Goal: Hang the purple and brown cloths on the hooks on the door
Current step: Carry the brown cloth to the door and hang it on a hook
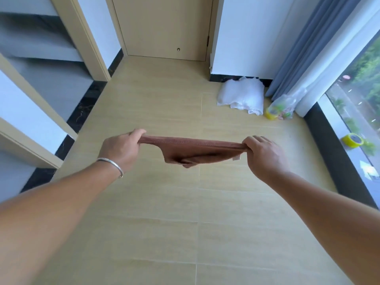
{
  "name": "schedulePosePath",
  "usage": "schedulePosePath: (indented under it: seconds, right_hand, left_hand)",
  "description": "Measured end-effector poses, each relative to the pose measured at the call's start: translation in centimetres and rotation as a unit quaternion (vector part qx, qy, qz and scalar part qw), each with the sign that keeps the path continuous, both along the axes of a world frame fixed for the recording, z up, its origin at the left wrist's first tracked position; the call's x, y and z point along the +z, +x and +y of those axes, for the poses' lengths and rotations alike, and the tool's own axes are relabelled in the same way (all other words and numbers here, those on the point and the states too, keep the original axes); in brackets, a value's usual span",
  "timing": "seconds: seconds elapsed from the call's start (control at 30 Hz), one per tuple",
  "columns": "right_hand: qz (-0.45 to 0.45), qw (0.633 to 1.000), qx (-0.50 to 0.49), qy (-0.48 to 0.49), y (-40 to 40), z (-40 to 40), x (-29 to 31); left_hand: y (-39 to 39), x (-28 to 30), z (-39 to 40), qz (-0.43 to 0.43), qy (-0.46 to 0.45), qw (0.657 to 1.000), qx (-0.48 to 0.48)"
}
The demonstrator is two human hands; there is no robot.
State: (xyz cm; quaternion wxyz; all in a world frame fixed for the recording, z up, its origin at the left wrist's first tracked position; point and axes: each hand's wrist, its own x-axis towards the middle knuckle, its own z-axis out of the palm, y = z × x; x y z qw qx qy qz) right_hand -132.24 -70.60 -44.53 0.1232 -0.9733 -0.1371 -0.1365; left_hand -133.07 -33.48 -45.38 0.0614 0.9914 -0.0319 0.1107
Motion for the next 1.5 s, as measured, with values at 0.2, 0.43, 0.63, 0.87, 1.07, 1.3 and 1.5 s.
schedulePosePath:
  seconds: [0.2,0.43,0.63,0.87,1.07,1.3,1.5]
  right_hand:
    - [0.144,0.987,0.064,-0.011,-11.3,-1.8,-8.2]
    - [0.281,0.959,0.019,-0.016,-25.2,-3.8,-20.8]
    - [0.414,0.908,-0.013,-0.065,-34.7,-5.1,-31.4]
    - [0.452,0.888,-0.065,-0.046,-37.2,-4.5,-39.2]
    - [0.383,0.911,-0.144,0.052,-28.7,-3.8,-44.0]
    - [0.251,0.938,-0.208,0.119,-11.2,-3.5,-53.0]
    - [0.201,0.979,-0.025,0.014,-7.9,-2.1,-62.6]
  left_hand:
    - [-13.6,-6.7,0.0,-0.006,0.033,0.995,-0.089]
    - [-26.3,-18.6,-2.0,0.187,0.005,0.976,-0.112]
    - [-34.2,-30.0,-4.1,0.375,-0.005,0.924,-0.078]
    - [-36.7,-39.6,-4.4,0.481,-0.046,0.872,0.078]
    - [-28.6,-44.9,-3.2,0.409,-0.178,0.880,0.161]
    - [-11.6,-51.9,-3.1,0.247,-0.156,0.939,0.181]
    - [-10.4,-59.9,-7.2,0.197,-0.051,0.979,0.014]
